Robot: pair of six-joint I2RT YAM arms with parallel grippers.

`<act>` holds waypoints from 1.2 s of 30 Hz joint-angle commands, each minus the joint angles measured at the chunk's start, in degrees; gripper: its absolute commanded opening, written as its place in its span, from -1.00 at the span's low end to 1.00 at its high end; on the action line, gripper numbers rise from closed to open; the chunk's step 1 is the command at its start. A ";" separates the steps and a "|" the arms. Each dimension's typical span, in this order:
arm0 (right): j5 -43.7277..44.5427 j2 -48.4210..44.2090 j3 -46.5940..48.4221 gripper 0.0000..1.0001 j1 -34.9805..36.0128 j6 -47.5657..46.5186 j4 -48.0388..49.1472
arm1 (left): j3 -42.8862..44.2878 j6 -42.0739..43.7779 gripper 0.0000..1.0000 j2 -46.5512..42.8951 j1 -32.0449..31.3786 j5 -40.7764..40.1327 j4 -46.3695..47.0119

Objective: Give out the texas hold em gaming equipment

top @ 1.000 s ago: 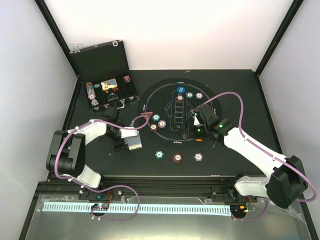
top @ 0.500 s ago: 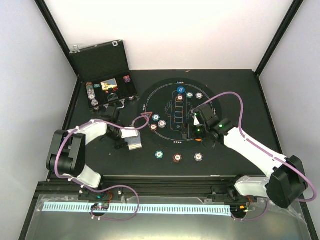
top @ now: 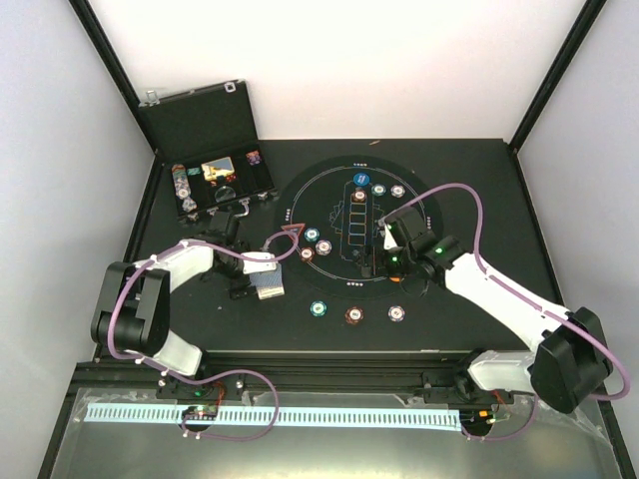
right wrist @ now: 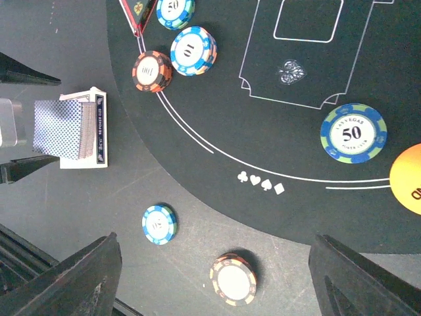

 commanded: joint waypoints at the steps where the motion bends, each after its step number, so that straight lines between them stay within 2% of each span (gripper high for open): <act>1: -2.48 1.22 -0.13 0.61 0.62 0.89 2.91 | -1.04 1.30 0.98 1.58 -0.39 -4.73 1.27; 10: -2.89 7.95 2.41 0.59 4.37 1.88 5.68 | 1.91 3.12 0.97 2.16 -0.46 -2.65 -2.97; 19: -3.41 9.32 2.57 0.58 5.32 2.17 6.67 | 0.64 4.18 0.91 2.99 -0.47 -3.35 -2.79; 36: -5.19 9.52 1.22 0.56 5.65 2.85 8.31 | -0.72 3.53 0.26 2.03 -0.47 -4.05 -1.43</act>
